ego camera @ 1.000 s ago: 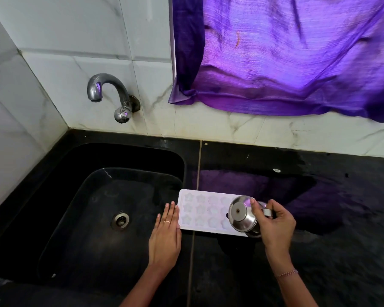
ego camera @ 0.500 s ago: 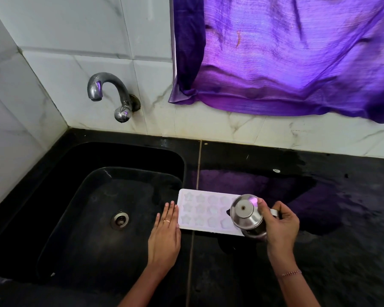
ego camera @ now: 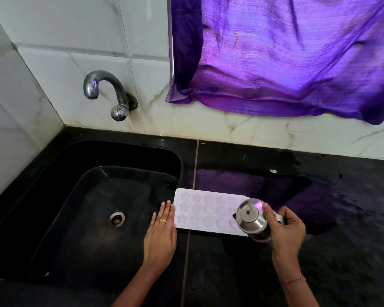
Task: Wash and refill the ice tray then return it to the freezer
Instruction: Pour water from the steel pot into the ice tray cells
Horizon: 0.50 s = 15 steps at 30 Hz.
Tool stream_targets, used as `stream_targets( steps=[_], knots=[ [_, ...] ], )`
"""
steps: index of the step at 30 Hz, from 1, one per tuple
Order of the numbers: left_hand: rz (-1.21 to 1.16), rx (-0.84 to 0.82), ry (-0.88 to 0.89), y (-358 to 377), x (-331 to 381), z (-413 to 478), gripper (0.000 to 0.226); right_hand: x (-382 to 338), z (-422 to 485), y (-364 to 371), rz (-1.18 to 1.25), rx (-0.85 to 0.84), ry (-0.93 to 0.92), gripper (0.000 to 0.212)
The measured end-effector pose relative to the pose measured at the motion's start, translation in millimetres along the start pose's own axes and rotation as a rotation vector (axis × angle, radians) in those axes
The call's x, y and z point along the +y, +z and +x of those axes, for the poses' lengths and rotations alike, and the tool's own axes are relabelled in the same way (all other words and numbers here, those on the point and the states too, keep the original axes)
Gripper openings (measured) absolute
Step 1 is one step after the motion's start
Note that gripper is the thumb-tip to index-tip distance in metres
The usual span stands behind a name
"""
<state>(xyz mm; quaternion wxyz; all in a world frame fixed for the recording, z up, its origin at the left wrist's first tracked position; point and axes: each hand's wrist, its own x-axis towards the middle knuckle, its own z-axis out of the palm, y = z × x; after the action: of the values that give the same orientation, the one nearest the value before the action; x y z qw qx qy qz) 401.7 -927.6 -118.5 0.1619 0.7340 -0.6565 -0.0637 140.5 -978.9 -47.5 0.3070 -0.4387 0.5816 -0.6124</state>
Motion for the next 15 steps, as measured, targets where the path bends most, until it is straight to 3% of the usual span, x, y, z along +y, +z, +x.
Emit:
stream_targets(
  steps=[15],
  knots=[
    [0.01, 0.002, 0.007, 1.2, -0.4, 0.8, 0.054, -1.0, -3.0, 1.4, -0.134, -0.036, -0.116, 0.041]
  ],
)
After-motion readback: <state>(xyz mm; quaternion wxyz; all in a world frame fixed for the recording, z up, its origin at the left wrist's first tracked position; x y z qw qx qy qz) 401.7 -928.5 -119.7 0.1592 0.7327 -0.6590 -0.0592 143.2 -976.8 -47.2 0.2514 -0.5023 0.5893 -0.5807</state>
